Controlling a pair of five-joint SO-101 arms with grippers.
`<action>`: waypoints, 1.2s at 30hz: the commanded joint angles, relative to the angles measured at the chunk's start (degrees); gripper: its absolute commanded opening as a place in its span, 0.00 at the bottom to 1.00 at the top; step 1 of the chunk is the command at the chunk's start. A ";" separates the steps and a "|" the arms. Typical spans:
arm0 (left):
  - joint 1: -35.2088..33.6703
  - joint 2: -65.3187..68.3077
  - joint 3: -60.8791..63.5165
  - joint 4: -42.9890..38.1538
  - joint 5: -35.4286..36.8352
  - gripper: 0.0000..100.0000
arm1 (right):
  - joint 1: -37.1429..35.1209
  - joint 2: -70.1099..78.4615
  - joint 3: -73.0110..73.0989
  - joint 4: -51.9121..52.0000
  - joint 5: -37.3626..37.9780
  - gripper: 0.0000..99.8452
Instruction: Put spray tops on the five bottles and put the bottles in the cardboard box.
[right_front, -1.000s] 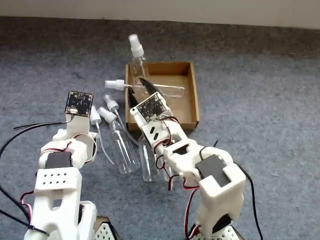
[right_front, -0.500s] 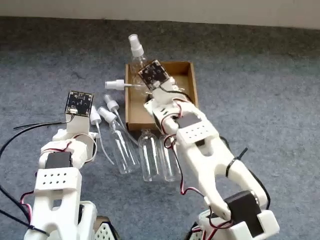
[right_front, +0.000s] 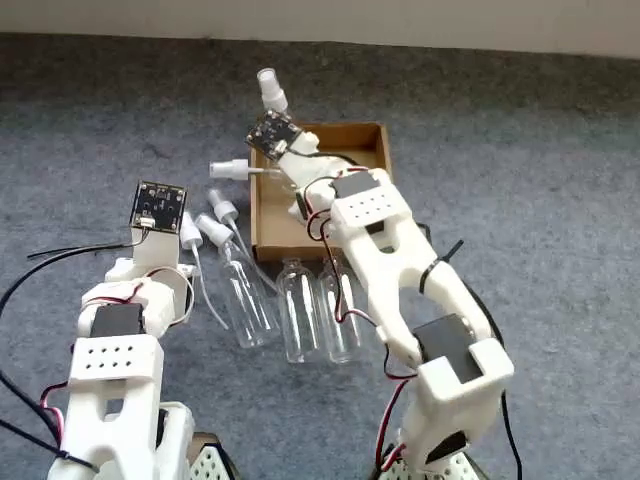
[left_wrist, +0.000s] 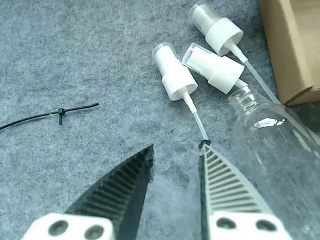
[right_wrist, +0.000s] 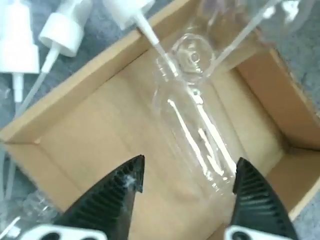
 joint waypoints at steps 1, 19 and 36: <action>0.66 -1.01 -0.40 -1.14 0.18 0.15 | 2.51 1.36 -7.16 0.31 0.88 0.29; 0.66 -1.01 -0.40 -1.14 0.18 0.15 | 3.30 12.44 -9.63 -1.98 6.33 0.31; 0.66 -1.01 -0.13 -1.14 0.18 0.15 | 3.47 11.47 -9.80 -2.15 6.15 0.10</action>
